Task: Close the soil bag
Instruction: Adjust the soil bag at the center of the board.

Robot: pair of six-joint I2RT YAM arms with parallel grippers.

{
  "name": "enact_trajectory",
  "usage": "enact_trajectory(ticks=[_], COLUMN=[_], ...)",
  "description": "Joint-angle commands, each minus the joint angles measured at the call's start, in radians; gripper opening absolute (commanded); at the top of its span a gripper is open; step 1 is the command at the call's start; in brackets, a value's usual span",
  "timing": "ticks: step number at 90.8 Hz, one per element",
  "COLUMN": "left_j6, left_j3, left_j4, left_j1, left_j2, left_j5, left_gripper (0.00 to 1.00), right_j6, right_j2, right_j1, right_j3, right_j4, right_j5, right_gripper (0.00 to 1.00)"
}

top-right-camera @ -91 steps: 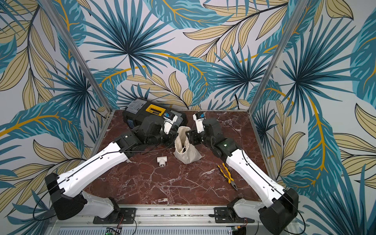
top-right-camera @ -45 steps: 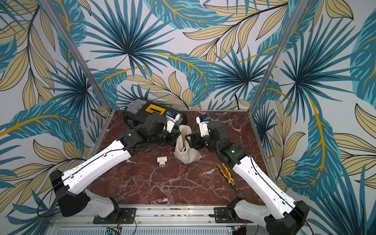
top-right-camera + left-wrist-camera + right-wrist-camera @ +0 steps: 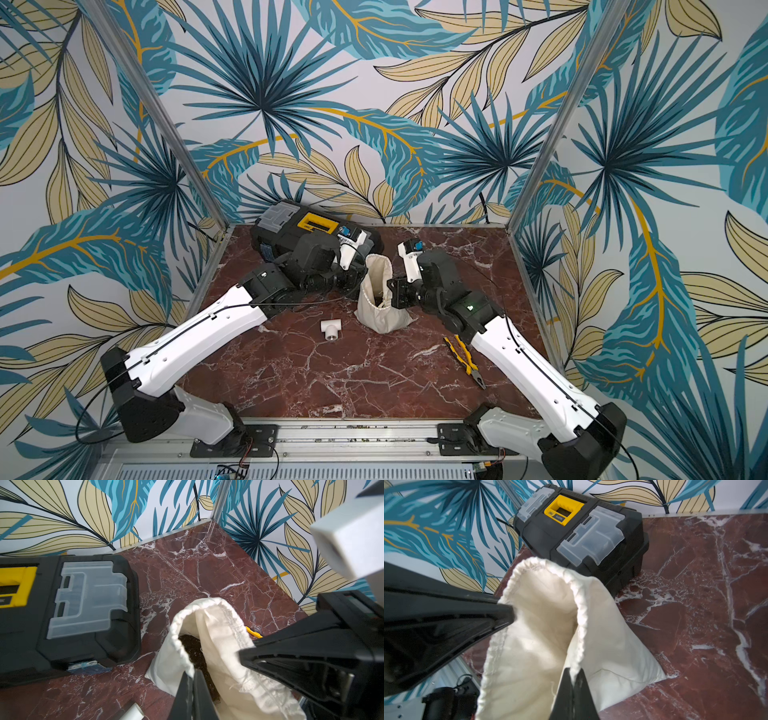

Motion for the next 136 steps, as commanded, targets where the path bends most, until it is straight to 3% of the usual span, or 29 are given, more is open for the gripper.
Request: enact_trajectory(ticks=[1,8,45,70,98,136], left_j6=[0.022,0.021,-0.012,-0.016,-0.026,-0.016], left_j3=[0.039,0.032,-0.030,-0.110,-0.176,-0.125], left_j4=[-0.039,-0.061,-0.132,-0.103,-0.078,-0.100], left_j1=[0.005,0.004,0.004,0.006,0.007,0.008], left_j2=[-0.039,-0.064,-0.243,-0.261,-0.268,-0.303], left_j5=[-0.053,-0.102,-0.130,-0.089,-0.095,-0.104], left_gripper=[0.00,0.00,0.00,0.00,0.00,0.00], right_j6=[-0.021,-0.034,-0.084,-0.047,-0.048,-0.051], right_j2=[-0.024,-0.019,0.026,-0.018,-0.047,-0.062], right_j1=[0.004,0.003,0.003,0.003,0.003,0.003], right_j3=[0.043,0.075,0.203,0.107,0.029,0.112], right_j4=[-0.050,-0.062,-0.088,-0.022,-0.010,-0.037], right_j5=[0.058,0.075,0.094,0.038,0.058,0.041], right_gripper=[0.00,0.00,0.00,0.00,0.00,0.00])
